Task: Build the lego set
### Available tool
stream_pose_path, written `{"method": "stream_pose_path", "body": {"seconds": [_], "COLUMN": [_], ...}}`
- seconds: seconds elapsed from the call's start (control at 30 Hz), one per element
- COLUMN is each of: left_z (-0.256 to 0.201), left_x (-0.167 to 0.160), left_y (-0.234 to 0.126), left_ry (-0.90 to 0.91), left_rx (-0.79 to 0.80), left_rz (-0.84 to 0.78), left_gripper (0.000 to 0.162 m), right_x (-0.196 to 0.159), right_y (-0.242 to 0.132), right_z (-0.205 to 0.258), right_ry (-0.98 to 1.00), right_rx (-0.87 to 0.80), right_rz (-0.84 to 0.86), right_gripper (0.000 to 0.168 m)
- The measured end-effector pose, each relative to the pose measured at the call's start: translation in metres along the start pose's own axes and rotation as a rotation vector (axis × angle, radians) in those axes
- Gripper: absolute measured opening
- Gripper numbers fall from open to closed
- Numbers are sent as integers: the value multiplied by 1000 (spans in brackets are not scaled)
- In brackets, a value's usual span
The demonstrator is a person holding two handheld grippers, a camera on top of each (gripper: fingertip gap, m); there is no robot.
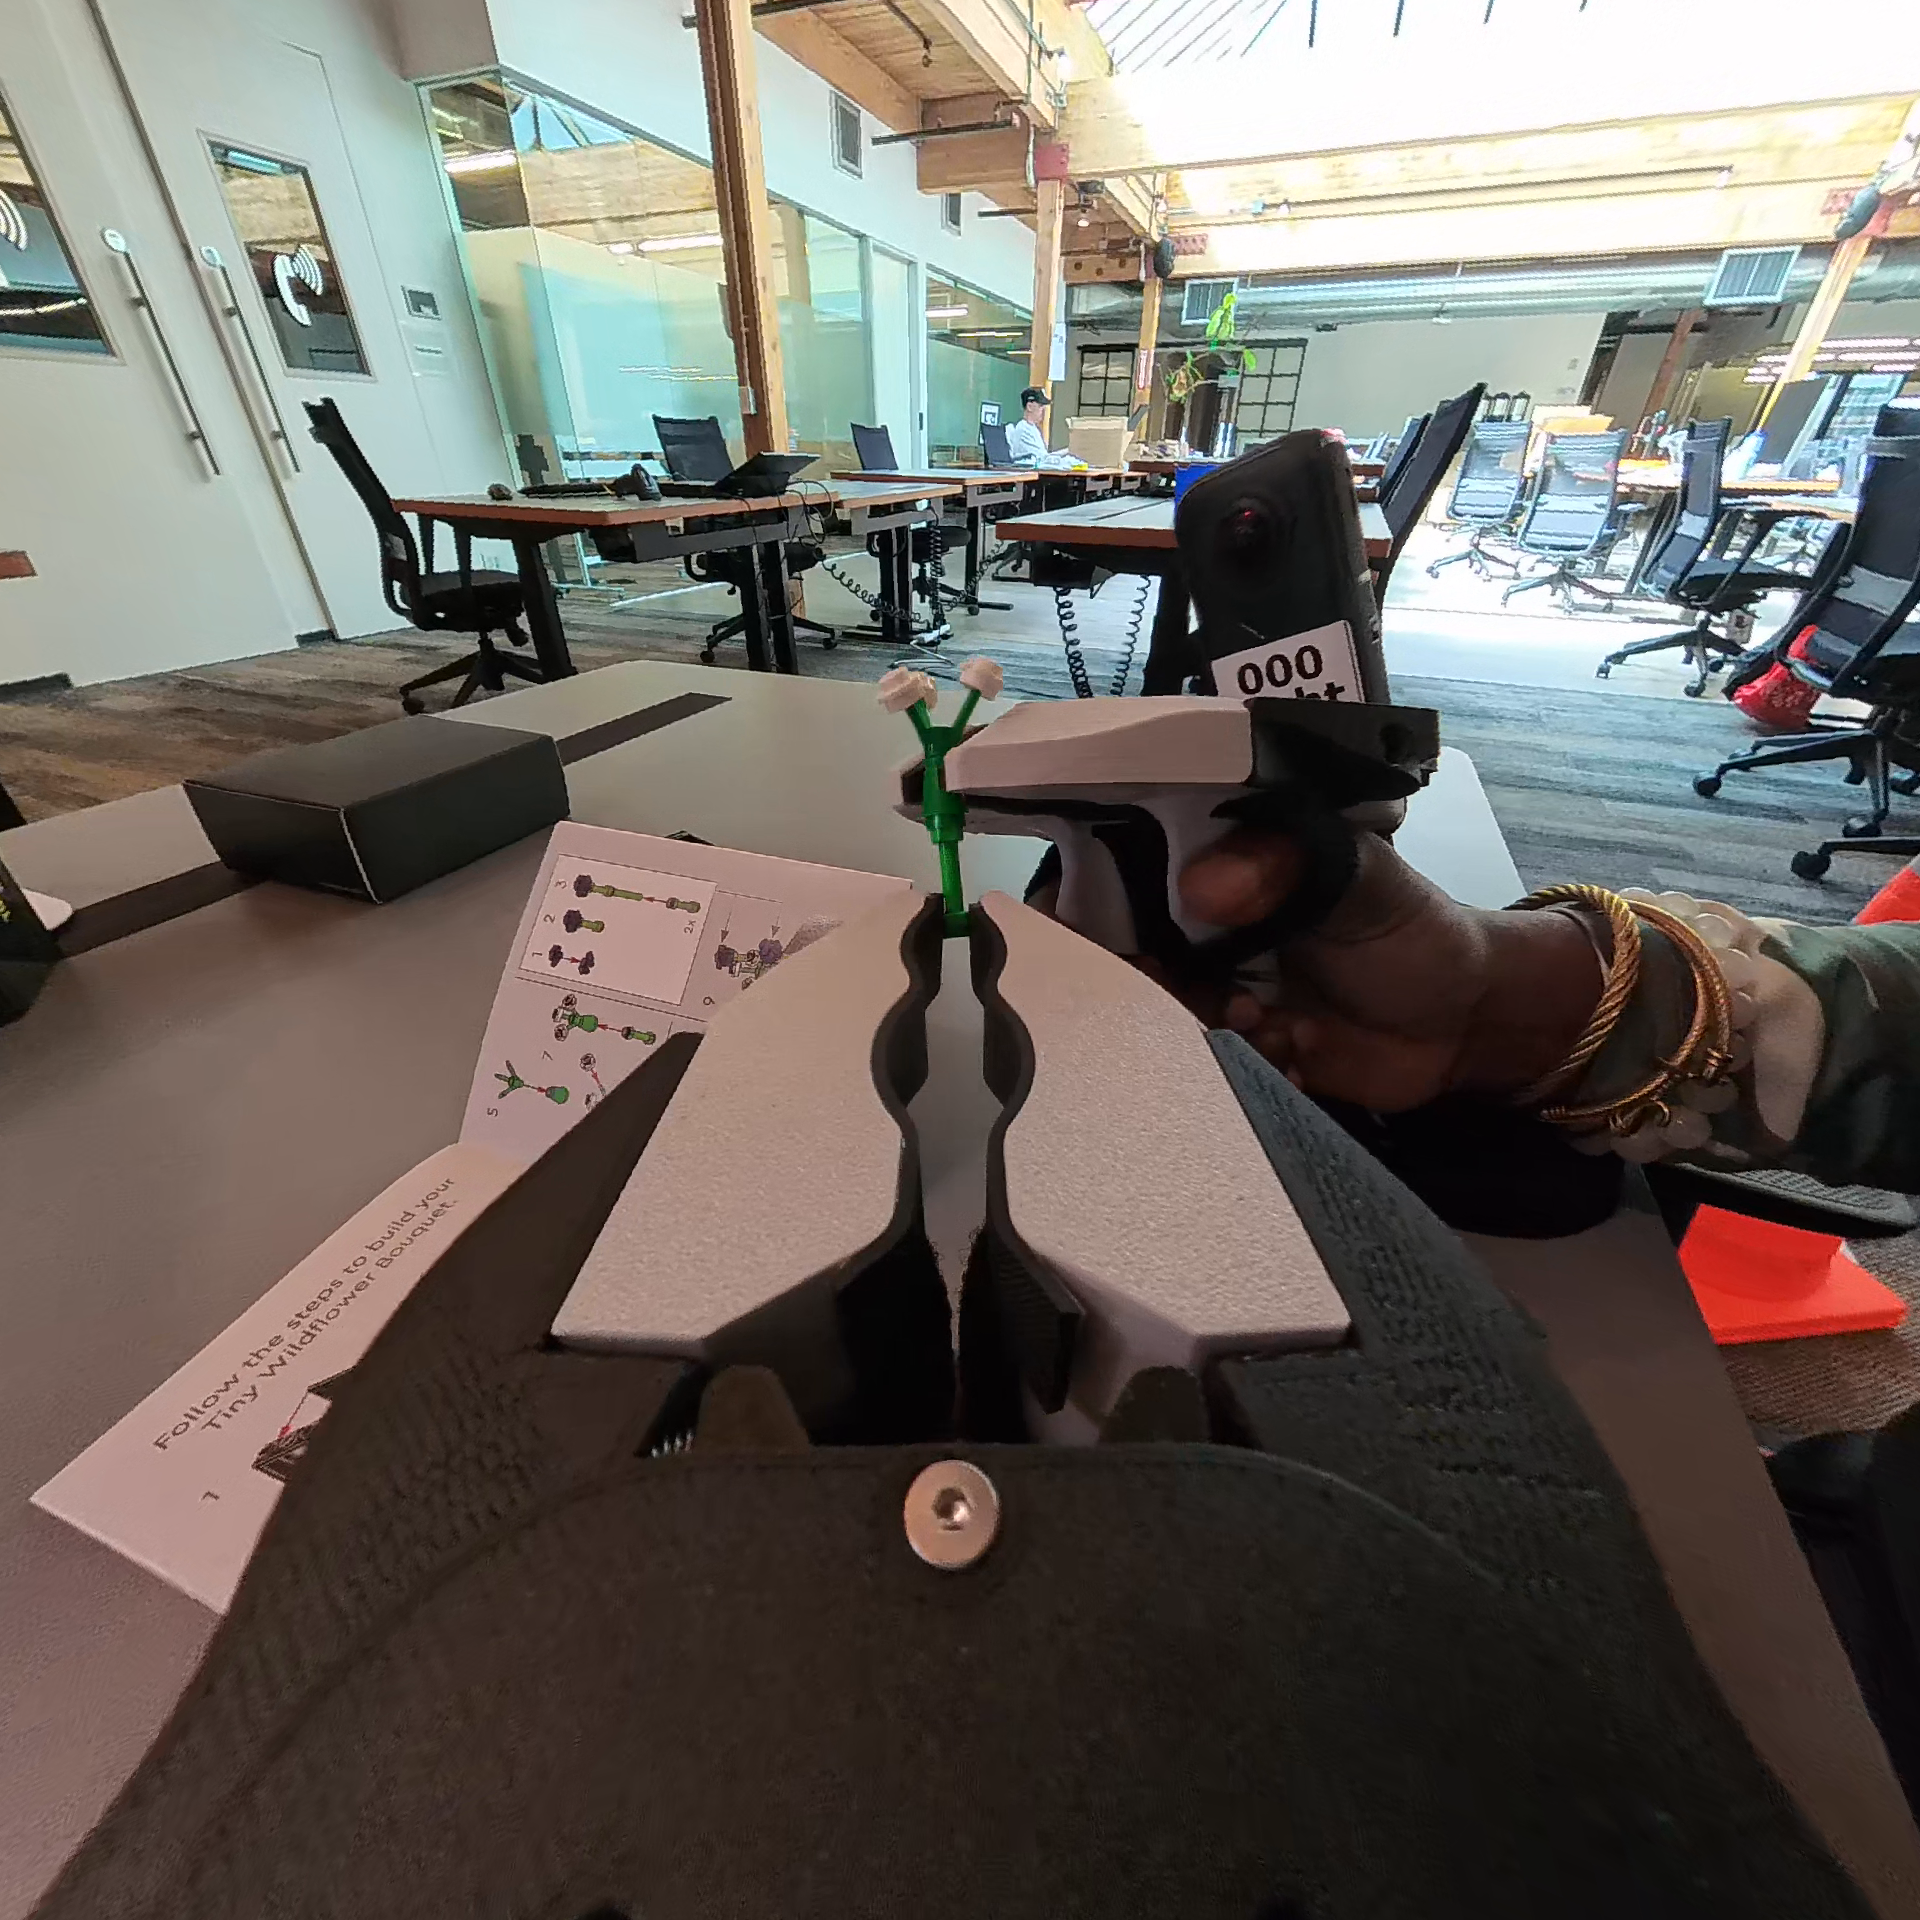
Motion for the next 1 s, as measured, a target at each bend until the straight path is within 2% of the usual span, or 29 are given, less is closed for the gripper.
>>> {"method": "stream_pose_path", "body": {"seconds": [0.2, 0.37, 0.57, 0.8, 1.0], "left_z": [3, 4, 0, -4, -2], "left_x": [0, -1, -2, 1, 1], "left_y": [-2, -2, 0, -4, -4], "left_ry": [-34, -24, 33, 121, 98], "left_rx": [17, 20, 35, 81, 69], "left_rz": [-12, 18, 52, 31, 21], "left_gripper": [5, 5, 5, 4, 4], "right_x": [1, 3, 0, 0, 1], "right_y": [0, -3, 2, 2, 2], "right_z": [1, 1, 1, 6, 5], "right_ry": [-16, -22, -35, -80, -66], "right_rx": [-5, -33, -40, -31, -32], "right_rz": [-1, -19, 45, 43, 36], "right_gripper": [21, 12, 7, 6, 7]}}
Point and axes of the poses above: each gripper's, where its closed fingertips meet, y out along the fingers, x out of its top, z = x × y across the jaws, the point moved 9 cm from there along -y, back along the fingers, and after that the axes turned 14 degrees about z, right-handed, at the moved point
